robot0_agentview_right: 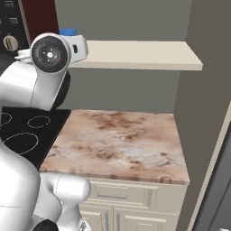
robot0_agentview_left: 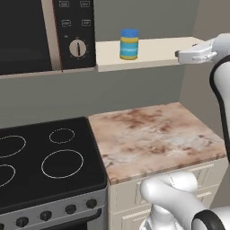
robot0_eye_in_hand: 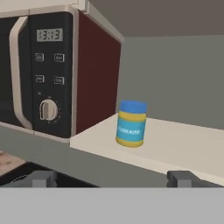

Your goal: Move the mayonnaise and oil and vinegar bottle from the cabinet to the dining counter.

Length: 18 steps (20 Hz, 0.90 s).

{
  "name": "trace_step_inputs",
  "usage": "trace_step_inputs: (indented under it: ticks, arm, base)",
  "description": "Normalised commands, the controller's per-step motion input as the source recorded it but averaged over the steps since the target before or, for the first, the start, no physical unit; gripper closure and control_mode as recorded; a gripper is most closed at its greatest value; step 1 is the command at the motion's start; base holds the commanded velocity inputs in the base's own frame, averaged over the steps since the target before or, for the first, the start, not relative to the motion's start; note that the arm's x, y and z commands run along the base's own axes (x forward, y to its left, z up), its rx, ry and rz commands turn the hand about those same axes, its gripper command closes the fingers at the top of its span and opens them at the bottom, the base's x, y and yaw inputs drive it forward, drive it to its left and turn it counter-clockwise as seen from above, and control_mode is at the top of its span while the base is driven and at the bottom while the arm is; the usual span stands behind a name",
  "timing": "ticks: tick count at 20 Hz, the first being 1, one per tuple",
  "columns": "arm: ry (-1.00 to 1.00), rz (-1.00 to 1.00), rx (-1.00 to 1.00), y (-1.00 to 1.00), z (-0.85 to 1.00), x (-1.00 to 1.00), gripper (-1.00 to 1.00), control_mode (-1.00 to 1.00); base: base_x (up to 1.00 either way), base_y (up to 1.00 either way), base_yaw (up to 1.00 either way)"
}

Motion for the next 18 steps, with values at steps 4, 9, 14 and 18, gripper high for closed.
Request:
trace_step_inputs:
  ticks: [4, 9, 14, 18]
  arm:
    - [0.00, 0.00, 0.00, -0.08, 0.00, 0.17, -1.00, -1.00]
    - [0.00, 0.00, 0.00, -0.12, 0.00, 0.13, -1.00, -1.00]
    - [0.00, 0.01, 0.00, -0.05, 0.00, 0.22, -1.00, -1.00]
    - [0.00, 0.02, 0.00, 0.00, 0.04, 0.20, -1.00, -1.00]
  base:
    - [0.00, 0.00, 0.00]
    - [0.00, 0.00, 0.00]
    - [0.00, 0.00, 0.00]
    - [0.00, 0.00, 0.00]
